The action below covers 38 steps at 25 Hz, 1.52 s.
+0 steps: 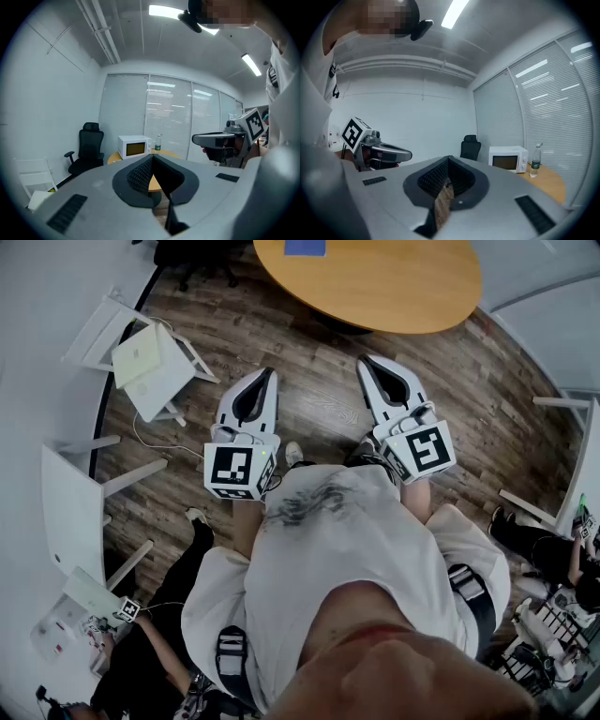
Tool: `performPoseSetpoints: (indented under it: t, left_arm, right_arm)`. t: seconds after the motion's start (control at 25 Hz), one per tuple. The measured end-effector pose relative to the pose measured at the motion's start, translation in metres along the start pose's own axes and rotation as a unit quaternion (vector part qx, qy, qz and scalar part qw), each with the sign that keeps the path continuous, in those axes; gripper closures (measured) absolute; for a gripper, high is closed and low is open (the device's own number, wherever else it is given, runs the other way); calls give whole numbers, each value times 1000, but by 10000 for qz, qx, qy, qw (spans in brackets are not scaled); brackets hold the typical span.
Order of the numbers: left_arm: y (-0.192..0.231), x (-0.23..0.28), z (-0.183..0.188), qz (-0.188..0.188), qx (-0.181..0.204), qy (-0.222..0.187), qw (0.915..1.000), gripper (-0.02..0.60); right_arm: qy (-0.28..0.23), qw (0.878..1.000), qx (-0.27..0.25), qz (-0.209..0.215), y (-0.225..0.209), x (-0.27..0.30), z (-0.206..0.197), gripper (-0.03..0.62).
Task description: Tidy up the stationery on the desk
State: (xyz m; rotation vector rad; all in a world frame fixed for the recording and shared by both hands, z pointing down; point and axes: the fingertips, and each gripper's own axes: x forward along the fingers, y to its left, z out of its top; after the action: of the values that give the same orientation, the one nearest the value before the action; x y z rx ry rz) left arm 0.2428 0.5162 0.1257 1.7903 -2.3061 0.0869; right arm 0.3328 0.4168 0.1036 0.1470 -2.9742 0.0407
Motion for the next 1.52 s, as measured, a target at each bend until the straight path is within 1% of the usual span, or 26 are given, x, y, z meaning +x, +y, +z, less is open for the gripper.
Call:
performPoseSetpoints:
  t: [0.12, 0.24, 0.36, 0.48, 0.6, 0.8, 0.96, 1.2, 1.32, 1.52]
  left_arm:
    - [14, -11, 4, -23, 31, -109, 9999, 572]
    - [12, -18, 4, -122, 70, -153, 9998, 572]
    - [1, -19, 4, -199, 61, -177, 9996, 572]
    - [-5, -16, 5, -191, 32, -207, 9996, 572]
    - [-5, -11, 8, -25, 67, -197, 9998, 572]
    - [-5, -10, 14, 347, 115, -177, 9992, 572]
    - [0, -6, 12, 416, 93, -185, 9989, 572]
    - [21, 12, 12, 371, 62, -198, 9991, 572]
    - [39, 22, 13, 282, 62, -246, 9993, 572]
    - [75, 43, 20, 98, 77, -305, 9995, 572]
  right_arm:
    - [45, 9999, -52, 81, 27, 12, -1, 533]
    - [76, 9998, -97, 136, 45, 13, -2, 533]
    - [59, 9998, -177, 120, 47, 11, -4, 531]
    - [-168, 9997, -153, 28, 37, 11, -1, 531]
    - [-298, 9994, -155, 21, 26, 10, 4, 531]
    - [-262, 9994, -187, 136, 12, 10, 7, 531]
    - [-128, 9997, -110, 164, 10, 16, 3, 531]
    - [-108, 9998, -136, 116, 5, 44, 0, 531]
    - [-109, 9998, -162, 16, 3, 64, -2, 531]
    - [52, 9997, -193, -171, -3, 103, 0, 531]
